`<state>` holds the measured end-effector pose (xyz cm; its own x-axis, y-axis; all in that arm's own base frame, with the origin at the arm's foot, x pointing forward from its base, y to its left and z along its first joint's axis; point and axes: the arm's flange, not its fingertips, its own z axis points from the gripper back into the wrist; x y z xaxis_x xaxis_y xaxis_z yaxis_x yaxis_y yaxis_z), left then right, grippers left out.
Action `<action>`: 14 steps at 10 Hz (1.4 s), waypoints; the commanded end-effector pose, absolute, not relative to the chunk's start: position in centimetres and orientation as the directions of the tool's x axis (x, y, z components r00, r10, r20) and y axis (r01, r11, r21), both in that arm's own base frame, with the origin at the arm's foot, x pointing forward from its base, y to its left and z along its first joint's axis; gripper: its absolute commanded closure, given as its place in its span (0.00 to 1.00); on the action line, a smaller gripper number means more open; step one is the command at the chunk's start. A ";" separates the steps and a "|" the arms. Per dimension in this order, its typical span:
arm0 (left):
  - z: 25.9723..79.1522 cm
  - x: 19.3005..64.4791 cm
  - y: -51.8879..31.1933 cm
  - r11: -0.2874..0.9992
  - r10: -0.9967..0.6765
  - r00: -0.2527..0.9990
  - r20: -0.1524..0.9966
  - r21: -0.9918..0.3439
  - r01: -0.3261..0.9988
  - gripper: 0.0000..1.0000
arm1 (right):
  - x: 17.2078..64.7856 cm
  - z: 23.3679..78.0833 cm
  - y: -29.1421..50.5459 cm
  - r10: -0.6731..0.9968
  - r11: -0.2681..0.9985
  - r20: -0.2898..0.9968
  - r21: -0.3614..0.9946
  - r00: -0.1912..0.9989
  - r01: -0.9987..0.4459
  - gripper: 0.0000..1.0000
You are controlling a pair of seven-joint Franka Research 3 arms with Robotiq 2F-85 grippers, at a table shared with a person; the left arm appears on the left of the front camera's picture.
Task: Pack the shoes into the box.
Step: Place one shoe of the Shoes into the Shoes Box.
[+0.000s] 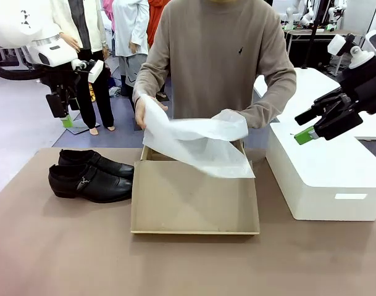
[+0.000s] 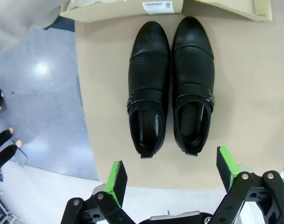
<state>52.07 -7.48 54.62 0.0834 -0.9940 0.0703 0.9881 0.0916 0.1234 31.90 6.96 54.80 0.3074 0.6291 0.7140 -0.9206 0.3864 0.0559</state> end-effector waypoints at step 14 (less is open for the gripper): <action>47.7 59.9 -3.4 0.067 -0.998 0.066 0.016 0.138 0.988 0.00 | 32.3 54.8 6.9 0.621 0.361 0.733 0.048 0.278 -0.931 0.00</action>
<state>59.03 -3.70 47.19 0.1044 -0.9945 0.0116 0.9802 0.1049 0.1677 31.91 6.91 54.82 0.3072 0.6296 0.7136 -0.9208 0.3861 0.0558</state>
